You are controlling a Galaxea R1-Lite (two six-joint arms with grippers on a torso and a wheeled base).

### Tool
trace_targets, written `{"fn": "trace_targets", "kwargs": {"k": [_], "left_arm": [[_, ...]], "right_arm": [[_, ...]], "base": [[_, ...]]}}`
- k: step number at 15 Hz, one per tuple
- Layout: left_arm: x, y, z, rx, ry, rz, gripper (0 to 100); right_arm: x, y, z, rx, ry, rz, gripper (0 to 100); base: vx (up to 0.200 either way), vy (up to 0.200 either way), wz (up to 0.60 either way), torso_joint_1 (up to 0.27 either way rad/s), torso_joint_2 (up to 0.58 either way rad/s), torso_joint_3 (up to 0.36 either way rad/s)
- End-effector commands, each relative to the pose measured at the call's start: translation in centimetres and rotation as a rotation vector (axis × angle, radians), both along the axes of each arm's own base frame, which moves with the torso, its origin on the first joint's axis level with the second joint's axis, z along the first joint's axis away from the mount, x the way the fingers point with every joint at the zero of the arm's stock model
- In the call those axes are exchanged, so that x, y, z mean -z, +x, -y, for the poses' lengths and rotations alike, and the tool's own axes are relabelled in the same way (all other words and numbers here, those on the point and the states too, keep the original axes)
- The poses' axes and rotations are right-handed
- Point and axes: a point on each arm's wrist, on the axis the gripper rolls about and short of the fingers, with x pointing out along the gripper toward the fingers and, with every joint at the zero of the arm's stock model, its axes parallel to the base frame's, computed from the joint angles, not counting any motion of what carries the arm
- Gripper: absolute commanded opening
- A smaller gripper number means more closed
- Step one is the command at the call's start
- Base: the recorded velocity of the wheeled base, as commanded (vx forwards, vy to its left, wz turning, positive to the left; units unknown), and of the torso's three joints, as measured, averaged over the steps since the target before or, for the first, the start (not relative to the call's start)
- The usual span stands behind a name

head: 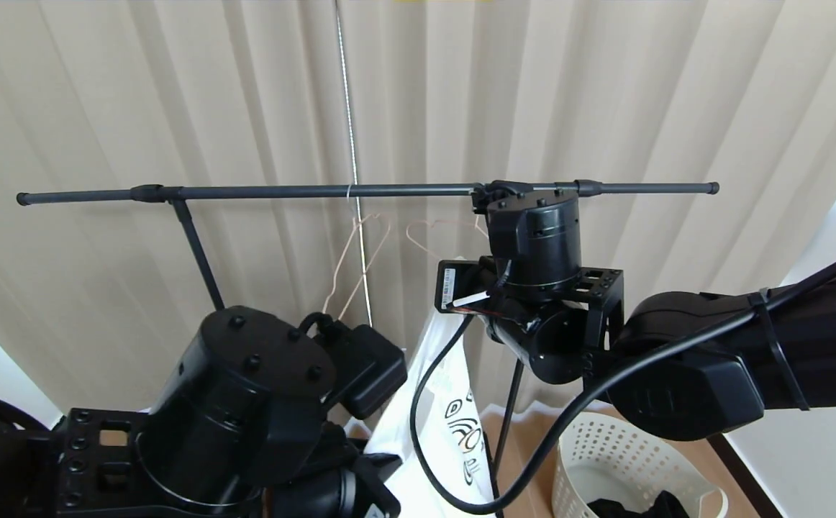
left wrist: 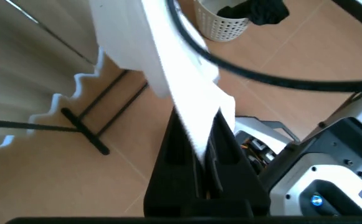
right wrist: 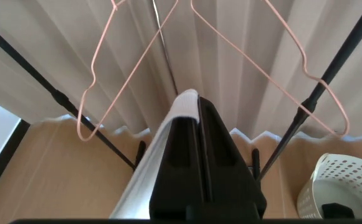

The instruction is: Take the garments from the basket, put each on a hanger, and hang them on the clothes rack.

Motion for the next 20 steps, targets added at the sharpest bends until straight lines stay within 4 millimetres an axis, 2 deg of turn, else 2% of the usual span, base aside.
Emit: {"fn": "trace_targets", "kwargs": {"k": [1,3,10,15,20], "left_arm": [[-0.3,0.5,3.5,0.007,-0.047,-0.034,0],[-0.7,0.7,4.4,-0.015,-0.088,-0.055,0],[-0.4,0.9,4.0,-0.038,-0.08,-0.059,0],[-0.5,2.9,1.1,-0.156,-0.08,-0.049,0],[-0.8,6.4,-1.8,-0.361,-0.074,0.001,0]], "right_arm": [[0.0,0.0,-0.1,-0.002,0.002,0.001,0],[-0.1,-0.1,0.0,-0.002,0.003,0.002,0],[-0.4,0.1,0.5,0.015,0.007,0.008,0],[-2.8,0.3,3.4,0.089,0.008,0.05,0],[-3.8,-2.3,6.2,0.065,-0.115,0.072,0]], "base": [[0.0,0.0,0.0,0.0,0.0,0.0],[0.0,0.0,0.0,0.0,0.0,0.0],[0.0,0.0,0.0,0.0,0.0,0.0],[0.0,0.0,0.0,0.0,0.0,0.0],[0.0,0.0,0.0,0.0,0.0,0.0]]}}
